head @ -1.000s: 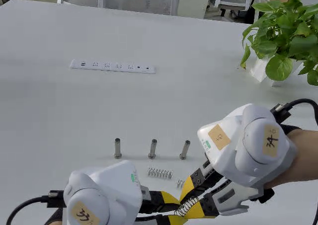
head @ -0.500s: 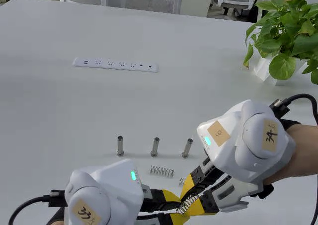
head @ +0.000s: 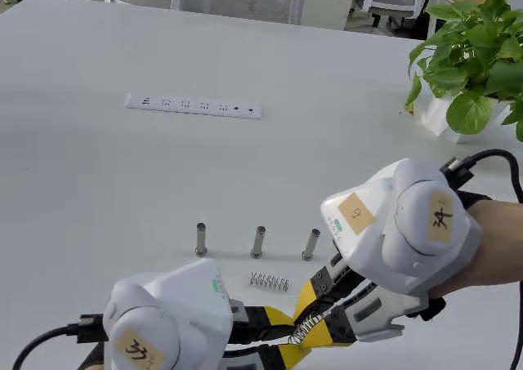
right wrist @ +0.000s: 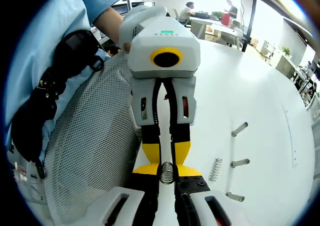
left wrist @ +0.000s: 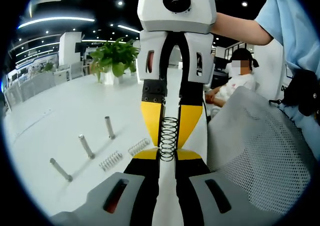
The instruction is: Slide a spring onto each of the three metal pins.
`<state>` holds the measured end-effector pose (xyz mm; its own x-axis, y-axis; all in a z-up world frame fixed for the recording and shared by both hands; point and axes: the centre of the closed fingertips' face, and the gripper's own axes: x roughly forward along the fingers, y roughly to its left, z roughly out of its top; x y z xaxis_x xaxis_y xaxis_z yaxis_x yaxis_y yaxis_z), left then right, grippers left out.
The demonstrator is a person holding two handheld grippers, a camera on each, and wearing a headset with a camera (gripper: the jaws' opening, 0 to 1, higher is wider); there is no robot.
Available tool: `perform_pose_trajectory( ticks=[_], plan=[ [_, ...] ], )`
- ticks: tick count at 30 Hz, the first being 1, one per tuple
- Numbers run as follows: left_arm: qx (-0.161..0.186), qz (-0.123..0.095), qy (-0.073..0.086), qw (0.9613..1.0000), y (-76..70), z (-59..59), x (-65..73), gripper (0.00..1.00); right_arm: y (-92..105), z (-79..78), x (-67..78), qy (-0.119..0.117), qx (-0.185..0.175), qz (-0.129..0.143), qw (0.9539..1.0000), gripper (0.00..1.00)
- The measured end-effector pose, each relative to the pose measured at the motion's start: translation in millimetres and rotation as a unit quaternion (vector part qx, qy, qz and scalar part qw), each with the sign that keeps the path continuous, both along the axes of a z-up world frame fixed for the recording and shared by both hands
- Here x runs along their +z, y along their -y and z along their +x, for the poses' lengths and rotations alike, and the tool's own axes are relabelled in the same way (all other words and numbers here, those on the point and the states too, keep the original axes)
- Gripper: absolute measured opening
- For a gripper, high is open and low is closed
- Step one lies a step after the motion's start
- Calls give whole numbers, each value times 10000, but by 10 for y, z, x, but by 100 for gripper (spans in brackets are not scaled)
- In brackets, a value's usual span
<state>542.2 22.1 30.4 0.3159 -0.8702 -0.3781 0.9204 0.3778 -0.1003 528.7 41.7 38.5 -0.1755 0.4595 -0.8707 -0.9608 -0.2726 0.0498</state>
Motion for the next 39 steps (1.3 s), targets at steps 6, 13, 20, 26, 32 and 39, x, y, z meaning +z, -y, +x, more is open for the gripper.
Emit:
perform_pose_trajectory(
  ticks=[6,13,20,26,32,39],
  plan=[
    [345,100,78,9993,-148,85,-46,20,-19,26,7,13,-16,10,10000,7],
    [1105,145,14,9938,-422,288,-69,43,35,33,-29,58,19,-88,9999,7],
    [1645,188,-113,9861,-662,384,-98,65,82,67,-51,100,35,-144,9998,7],
    [2126,347,-169,9764,-864,419,-146,83,102,87,-57,173,111,-205,9996,7],
    [2527,297,-148,9670,-1024,494,-116,98,85,122,-45,222,171,-237,9993,7],
    [2776,401,-244,9596,-1140,490,-169,99,90,230,-53,352,324,-413,9980,7]
  ],
)
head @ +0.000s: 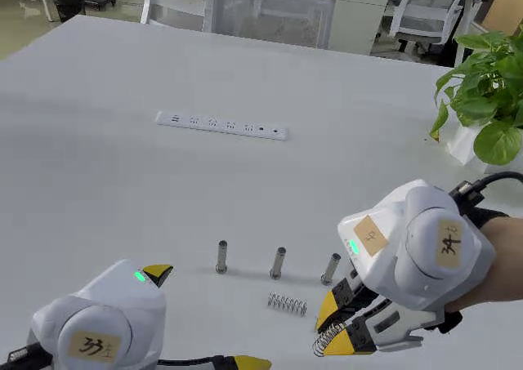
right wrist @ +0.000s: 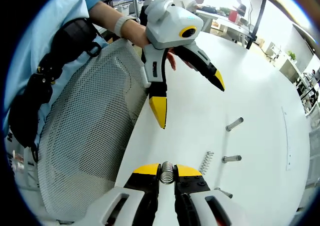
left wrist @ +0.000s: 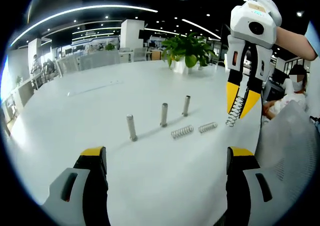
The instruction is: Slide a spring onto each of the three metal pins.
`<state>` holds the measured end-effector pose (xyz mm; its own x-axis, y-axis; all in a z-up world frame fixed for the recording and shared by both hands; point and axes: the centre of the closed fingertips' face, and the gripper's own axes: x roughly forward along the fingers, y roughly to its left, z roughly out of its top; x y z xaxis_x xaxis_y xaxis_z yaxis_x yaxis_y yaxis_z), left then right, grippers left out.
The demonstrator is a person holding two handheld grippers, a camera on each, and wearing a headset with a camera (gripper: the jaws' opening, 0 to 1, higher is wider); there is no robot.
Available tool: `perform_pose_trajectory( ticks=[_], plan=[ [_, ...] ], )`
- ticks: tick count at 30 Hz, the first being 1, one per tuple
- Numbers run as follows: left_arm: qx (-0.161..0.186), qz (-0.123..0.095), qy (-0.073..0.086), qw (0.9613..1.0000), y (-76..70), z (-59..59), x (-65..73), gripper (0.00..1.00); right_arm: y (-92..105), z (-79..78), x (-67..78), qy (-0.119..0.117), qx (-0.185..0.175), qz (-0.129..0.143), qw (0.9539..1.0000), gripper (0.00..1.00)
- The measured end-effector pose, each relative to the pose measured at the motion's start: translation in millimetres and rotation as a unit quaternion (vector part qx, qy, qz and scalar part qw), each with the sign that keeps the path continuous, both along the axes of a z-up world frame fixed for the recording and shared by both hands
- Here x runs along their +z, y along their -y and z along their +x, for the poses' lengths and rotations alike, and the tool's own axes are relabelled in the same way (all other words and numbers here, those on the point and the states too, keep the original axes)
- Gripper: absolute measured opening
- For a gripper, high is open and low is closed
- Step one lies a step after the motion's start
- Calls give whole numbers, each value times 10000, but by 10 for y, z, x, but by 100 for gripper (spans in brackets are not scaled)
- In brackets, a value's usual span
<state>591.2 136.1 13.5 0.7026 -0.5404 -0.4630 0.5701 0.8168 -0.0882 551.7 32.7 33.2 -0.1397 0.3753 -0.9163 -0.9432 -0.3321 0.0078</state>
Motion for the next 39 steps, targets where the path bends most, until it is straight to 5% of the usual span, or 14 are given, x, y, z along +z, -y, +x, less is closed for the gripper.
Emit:
perform_pose_trajectory(
  ticks=[18,39],
  plan=[
    [104,21,-61,9999,-68,-81,-37,99,-184,420,111,321,427,-281,9982,7],
    [239,5,-26,9997,-138,-53,-43,99,-727,868,227,531,983,-476,9926,7]
  ],
)
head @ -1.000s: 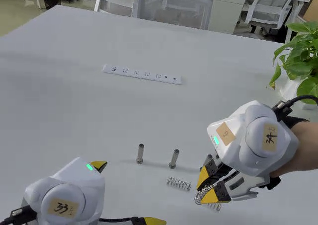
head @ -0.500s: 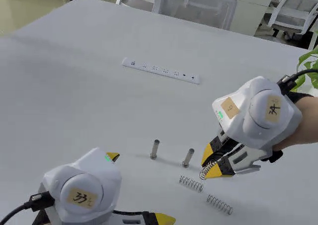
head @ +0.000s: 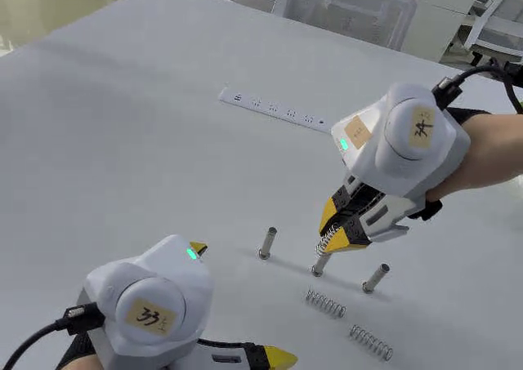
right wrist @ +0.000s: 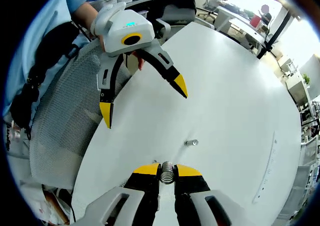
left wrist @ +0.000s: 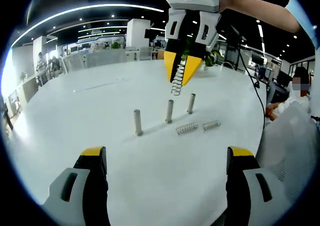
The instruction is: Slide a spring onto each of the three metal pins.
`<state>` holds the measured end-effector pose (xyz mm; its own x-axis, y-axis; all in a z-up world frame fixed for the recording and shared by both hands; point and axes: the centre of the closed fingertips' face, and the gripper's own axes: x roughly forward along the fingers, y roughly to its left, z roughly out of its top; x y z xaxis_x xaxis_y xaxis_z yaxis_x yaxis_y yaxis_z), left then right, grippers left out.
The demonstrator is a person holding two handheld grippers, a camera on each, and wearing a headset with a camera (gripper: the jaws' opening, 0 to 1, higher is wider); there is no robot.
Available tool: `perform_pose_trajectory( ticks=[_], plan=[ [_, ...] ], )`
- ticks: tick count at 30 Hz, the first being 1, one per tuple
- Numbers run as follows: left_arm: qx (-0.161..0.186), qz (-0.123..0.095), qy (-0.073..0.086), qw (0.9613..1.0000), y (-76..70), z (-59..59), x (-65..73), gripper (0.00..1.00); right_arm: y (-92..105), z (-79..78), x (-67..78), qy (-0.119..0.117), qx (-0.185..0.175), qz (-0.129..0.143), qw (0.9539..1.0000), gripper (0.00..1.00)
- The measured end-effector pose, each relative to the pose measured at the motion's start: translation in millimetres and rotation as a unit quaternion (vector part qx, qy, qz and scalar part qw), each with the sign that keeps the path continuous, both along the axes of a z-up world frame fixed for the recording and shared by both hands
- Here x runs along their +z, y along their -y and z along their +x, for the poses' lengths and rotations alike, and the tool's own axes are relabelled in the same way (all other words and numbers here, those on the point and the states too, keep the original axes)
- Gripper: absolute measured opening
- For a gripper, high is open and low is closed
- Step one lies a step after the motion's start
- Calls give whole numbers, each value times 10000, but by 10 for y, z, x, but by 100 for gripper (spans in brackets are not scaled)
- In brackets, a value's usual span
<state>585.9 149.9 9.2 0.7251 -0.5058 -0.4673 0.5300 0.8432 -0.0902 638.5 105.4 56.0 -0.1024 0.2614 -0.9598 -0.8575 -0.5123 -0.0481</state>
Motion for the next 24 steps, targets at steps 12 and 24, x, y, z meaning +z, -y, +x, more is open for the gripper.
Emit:
perform_pose_trajectory(
  ticks=[12,24],
  plan=[
    [23,-66,-53,10000,9,-5,-20,99,-278,176,-62,106,198,-41,9997,7],
    [14,-124,-168,9998,18,-11,-80,99,-498,288,-104,109,296,-13,9995,7]
  ],
)
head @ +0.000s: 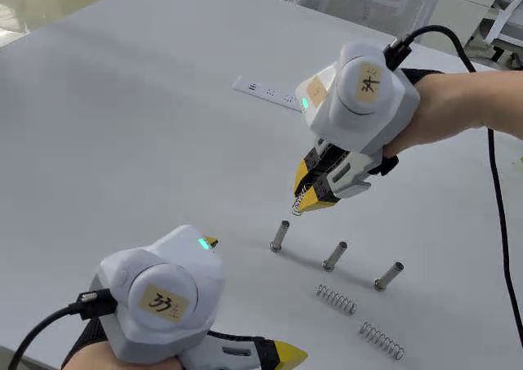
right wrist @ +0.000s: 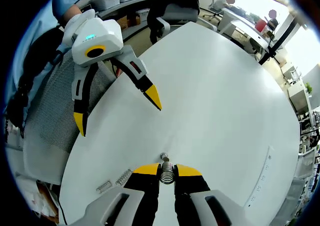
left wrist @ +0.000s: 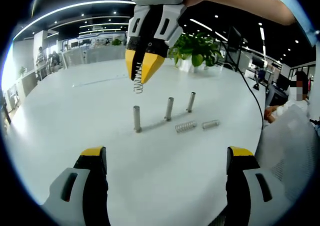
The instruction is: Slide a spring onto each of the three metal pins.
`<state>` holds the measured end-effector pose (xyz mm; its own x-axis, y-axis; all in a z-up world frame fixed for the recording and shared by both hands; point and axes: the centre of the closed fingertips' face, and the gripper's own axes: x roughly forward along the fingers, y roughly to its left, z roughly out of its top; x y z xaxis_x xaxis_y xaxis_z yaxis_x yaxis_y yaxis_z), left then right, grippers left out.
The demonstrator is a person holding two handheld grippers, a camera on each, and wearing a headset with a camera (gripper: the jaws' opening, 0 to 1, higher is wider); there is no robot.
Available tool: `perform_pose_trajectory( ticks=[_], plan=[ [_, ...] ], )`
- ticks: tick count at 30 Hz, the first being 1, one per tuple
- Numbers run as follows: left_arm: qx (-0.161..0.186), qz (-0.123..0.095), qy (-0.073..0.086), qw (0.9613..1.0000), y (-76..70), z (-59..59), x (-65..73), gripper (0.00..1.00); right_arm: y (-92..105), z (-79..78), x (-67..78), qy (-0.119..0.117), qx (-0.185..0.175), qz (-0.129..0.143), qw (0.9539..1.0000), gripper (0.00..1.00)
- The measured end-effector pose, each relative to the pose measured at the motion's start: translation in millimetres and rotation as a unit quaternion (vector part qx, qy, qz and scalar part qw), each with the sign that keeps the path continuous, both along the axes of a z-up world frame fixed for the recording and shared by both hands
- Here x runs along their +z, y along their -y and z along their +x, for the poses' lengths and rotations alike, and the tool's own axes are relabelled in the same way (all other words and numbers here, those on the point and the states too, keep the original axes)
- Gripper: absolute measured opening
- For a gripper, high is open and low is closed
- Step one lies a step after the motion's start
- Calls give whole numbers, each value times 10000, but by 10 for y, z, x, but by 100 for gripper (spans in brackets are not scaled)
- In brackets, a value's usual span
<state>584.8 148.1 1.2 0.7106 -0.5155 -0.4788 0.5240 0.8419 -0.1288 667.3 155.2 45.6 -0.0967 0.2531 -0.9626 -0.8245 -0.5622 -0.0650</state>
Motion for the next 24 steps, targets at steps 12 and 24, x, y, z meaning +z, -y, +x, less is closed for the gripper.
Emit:
perform_pose_trajectory(
  ticks=[12,24],
  plan=[
    [26,-181,31,9998,7,-4,31,99,-81,-13,-149,-45,121,-118,9998,7],
    [-2,-156,19,9999,12,-30,22,99,-22,-34,-244,-36,117,-263,9996,7]
  ],
)
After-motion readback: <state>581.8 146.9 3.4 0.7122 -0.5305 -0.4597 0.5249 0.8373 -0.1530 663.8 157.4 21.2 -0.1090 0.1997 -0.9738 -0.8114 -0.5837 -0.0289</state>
